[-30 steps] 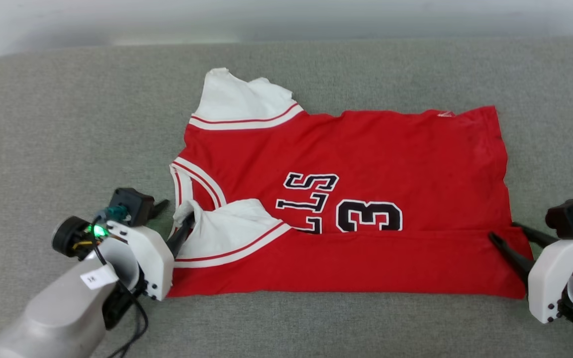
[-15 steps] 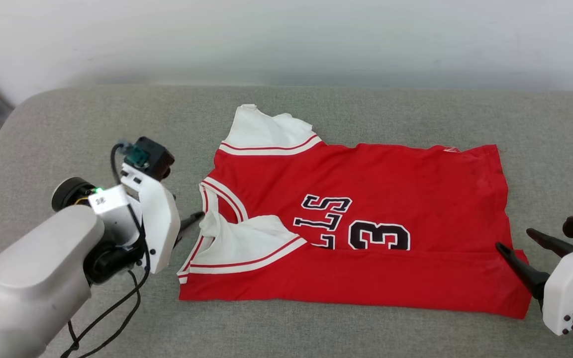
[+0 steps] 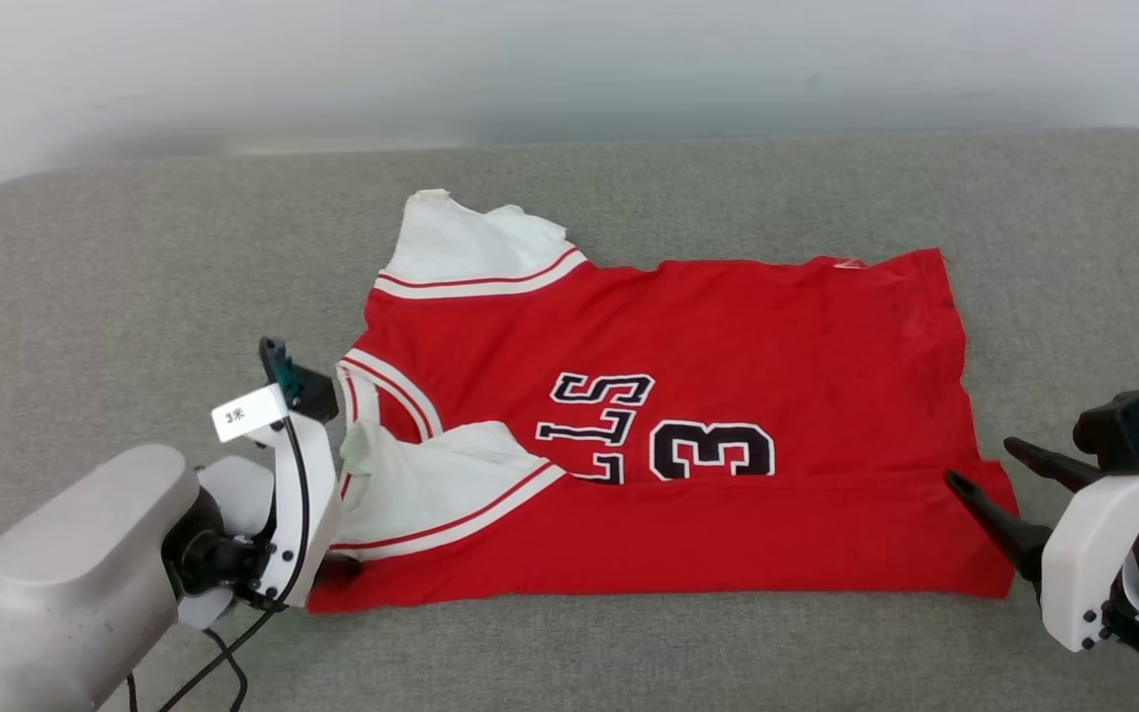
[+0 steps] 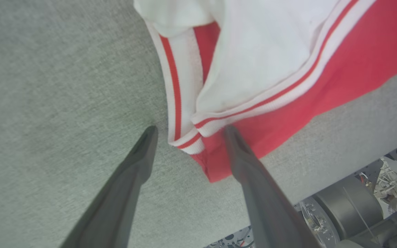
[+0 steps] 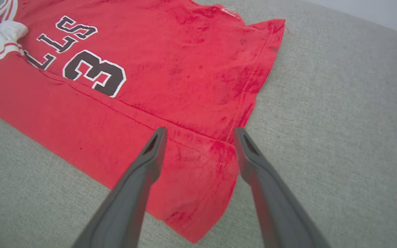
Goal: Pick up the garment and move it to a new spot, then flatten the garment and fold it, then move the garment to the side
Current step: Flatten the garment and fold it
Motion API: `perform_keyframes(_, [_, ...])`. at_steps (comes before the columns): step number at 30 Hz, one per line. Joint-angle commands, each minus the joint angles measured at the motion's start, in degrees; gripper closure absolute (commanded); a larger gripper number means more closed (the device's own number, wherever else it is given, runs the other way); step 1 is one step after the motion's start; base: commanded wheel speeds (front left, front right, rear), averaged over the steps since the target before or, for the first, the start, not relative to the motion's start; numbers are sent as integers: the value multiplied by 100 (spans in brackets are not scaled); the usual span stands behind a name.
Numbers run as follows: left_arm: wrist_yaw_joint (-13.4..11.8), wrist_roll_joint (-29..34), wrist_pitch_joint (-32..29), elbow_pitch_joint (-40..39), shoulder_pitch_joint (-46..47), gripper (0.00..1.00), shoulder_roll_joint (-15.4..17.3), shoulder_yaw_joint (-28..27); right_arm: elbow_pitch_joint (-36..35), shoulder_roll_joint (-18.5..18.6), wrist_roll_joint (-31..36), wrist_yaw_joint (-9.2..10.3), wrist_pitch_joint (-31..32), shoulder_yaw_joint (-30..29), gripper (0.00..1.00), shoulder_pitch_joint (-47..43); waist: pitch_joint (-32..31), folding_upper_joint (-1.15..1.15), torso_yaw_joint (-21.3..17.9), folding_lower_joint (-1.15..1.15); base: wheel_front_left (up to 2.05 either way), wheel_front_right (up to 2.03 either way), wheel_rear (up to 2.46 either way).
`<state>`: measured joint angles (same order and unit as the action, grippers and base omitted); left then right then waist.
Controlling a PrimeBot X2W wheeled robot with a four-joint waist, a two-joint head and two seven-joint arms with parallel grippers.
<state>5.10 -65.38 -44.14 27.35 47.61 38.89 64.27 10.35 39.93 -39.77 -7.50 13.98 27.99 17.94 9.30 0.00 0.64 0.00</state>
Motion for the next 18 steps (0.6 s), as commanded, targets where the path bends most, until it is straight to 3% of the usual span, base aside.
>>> perform_keyframes(1, [26,-123,-64,122,-157,0,-57,22,-15,-43,42,2,33,30,0,101,105,0,-125,0,0,0,0])
perform_keyframes(8, [132,-259,-145,409,-525,0,-260,242,8,3,37,2,85,64,0,211,179,0,-236,0,0,0,0])
perform_keyframes(9, [144,-261,-102,429,-545,64,-285,256,2,22,25,3,115,72,0,236,161,0,-242,0,0,0,0])
perform_keyframes(10, [158,-263,-72,445,-561,100,-302,269,-17,61,23,2,154,94,0,258,139,0,-242,0,0,0,0])
perform_keyframes(12, [193,-246,-14,434,-517,100,-299,273,-70,162,29,3,254,127,0,360,77,0,-231,0,0,0,0])
perform_keyframes(18, [229,-94,181,110,-206,100,-18,298,-384,793,-127,2,1440,533,0,841,-167,0,-138,0,0,0,0])
